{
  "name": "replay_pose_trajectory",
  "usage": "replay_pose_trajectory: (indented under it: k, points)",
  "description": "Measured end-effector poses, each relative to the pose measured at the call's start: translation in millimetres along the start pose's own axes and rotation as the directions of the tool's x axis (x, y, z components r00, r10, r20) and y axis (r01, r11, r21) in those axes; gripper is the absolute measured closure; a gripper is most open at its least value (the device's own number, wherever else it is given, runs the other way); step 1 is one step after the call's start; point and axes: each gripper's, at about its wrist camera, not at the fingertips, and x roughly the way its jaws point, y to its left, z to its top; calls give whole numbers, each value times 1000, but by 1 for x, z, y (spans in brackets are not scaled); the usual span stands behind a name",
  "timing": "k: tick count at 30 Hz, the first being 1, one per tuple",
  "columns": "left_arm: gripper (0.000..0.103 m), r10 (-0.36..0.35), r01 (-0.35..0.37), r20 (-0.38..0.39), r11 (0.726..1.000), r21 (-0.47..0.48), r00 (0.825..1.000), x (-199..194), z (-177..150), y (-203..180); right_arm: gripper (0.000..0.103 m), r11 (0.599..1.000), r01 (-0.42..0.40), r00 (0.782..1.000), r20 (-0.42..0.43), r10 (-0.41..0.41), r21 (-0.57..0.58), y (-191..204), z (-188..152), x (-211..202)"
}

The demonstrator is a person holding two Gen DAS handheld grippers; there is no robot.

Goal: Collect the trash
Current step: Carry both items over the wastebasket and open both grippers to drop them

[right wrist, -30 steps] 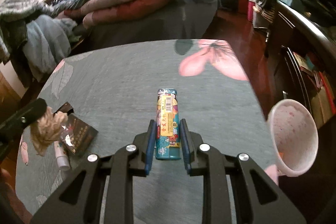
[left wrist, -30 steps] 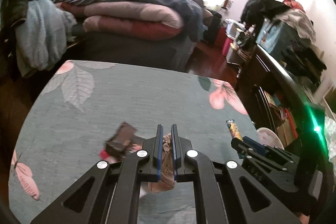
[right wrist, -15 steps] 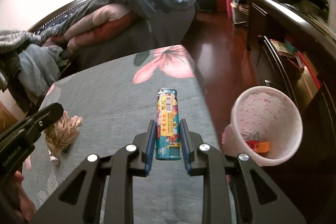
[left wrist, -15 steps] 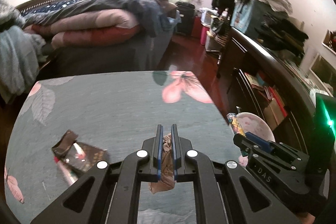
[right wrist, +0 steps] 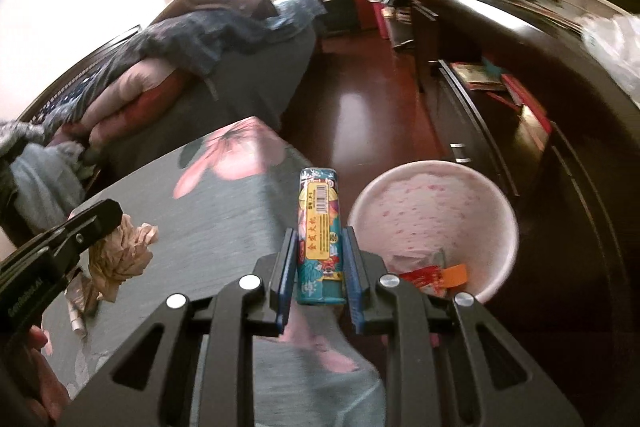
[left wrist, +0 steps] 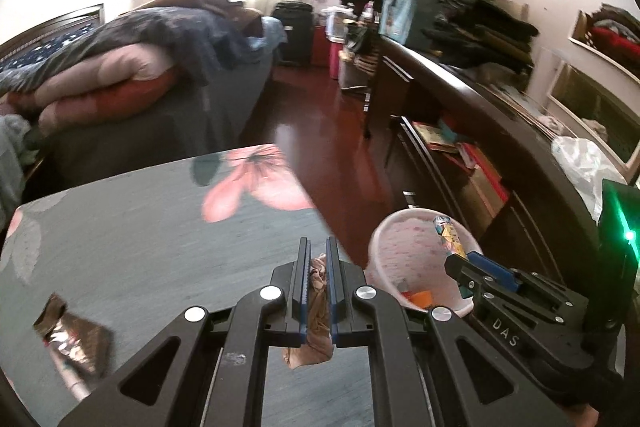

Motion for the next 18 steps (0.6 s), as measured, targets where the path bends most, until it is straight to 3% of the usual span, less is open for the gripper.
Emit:
replay_pose_trajectory:
  k: [10, 18]
  points:
    - [95, -117, 123, -66, 988, 91, 991, 57, 10, -68, 79, 989, 106, 994, -1, -106, 108, -72, 1, 14]
    - [95, -139, 156, -123, 978, 141, 983, 111, 10, -110, 79, 975, 179, 984, -26, -177, 132, -107, -2, 37]
